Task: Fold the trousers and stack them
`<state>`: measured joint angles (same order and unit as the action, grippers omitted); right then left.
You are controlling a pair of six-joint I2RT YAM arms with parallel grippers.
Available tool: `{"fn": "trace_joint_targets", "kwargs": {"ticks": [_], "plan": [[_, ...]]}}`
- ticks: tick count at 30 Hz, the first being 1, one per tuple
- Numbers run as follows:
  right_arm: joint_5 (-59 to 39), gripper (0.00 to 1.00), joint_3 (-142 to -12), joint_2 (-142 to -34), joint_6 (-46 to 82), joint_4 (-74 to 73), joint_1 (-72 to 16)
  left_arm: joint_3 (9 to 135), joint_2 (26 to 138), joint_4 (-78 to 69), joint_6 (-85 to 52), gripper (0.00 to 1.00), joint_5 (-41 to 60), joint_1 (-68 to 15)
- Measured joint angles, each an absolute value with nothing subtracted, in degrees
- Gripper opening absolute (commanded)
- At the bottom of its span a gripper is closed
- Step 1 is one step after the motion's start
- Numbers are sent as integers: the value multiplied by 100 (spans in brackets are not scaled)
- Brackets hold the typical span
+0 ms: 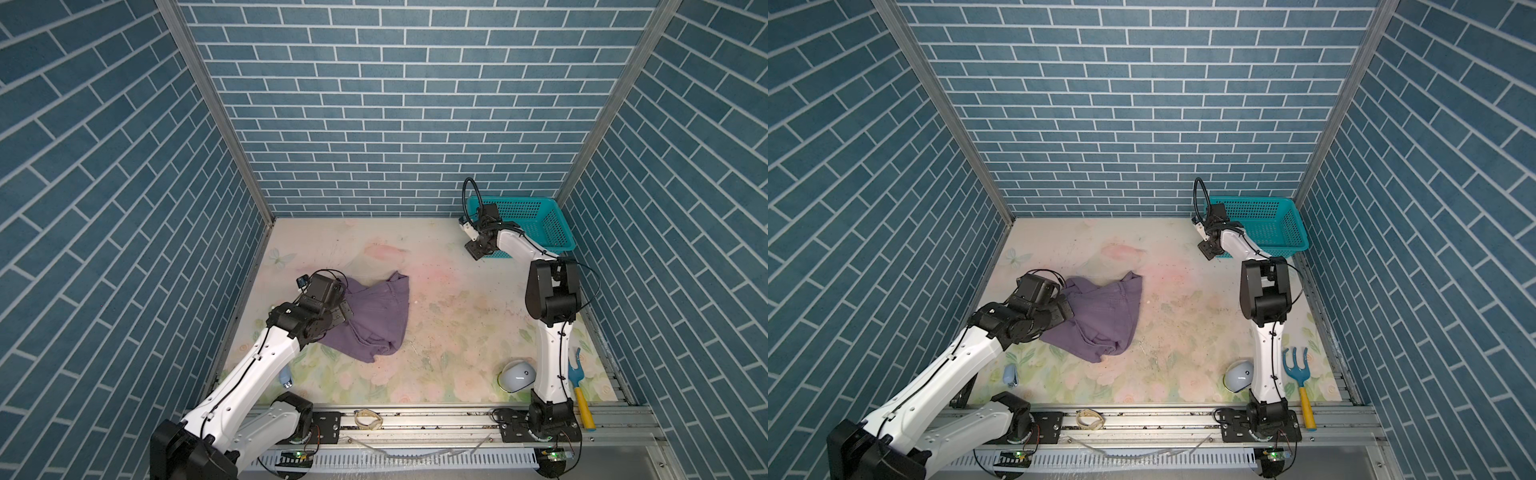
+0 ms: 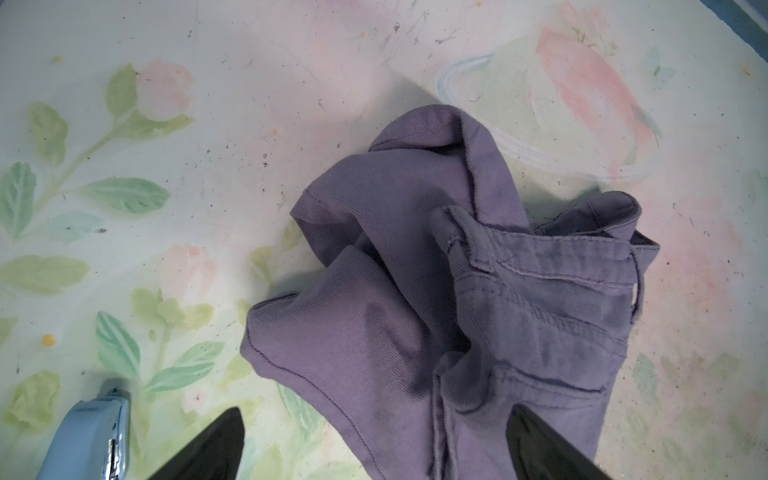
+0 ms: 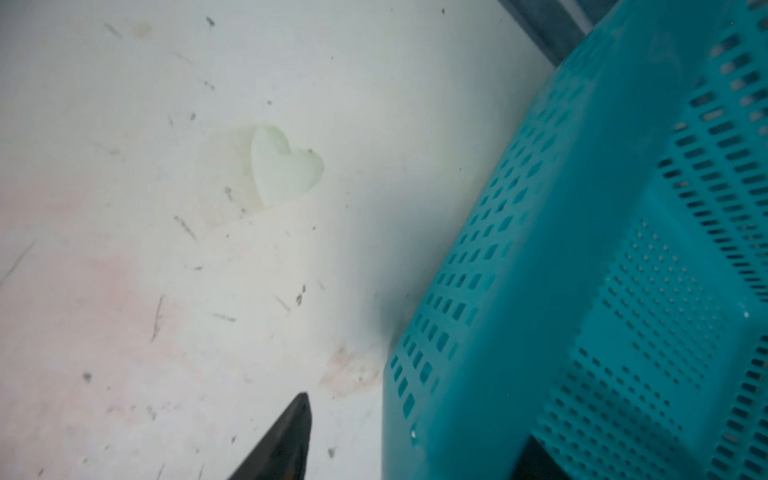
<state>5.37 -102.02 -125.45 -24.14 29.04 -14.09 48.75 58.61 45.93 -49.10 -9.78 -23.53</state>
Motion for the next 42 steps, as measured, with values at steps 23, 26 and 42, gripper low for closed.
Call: {"fn": "trace_joint_targets", "kwargs": {"ticks": [23,26,42], "plan": [[-825,78,-7238,-8073,532,1365,-2738,4770,6202,3750,-5225,36,-438,-2919],[-954,78,-6731,-7787,779,1367,-2869,4851,6523,3638,-5153,9,-362,-2963],[-1039,74,-6088,-7179,1223,1476,-2882,9795,8138,4390,-4069,3,276,-3089]]}}
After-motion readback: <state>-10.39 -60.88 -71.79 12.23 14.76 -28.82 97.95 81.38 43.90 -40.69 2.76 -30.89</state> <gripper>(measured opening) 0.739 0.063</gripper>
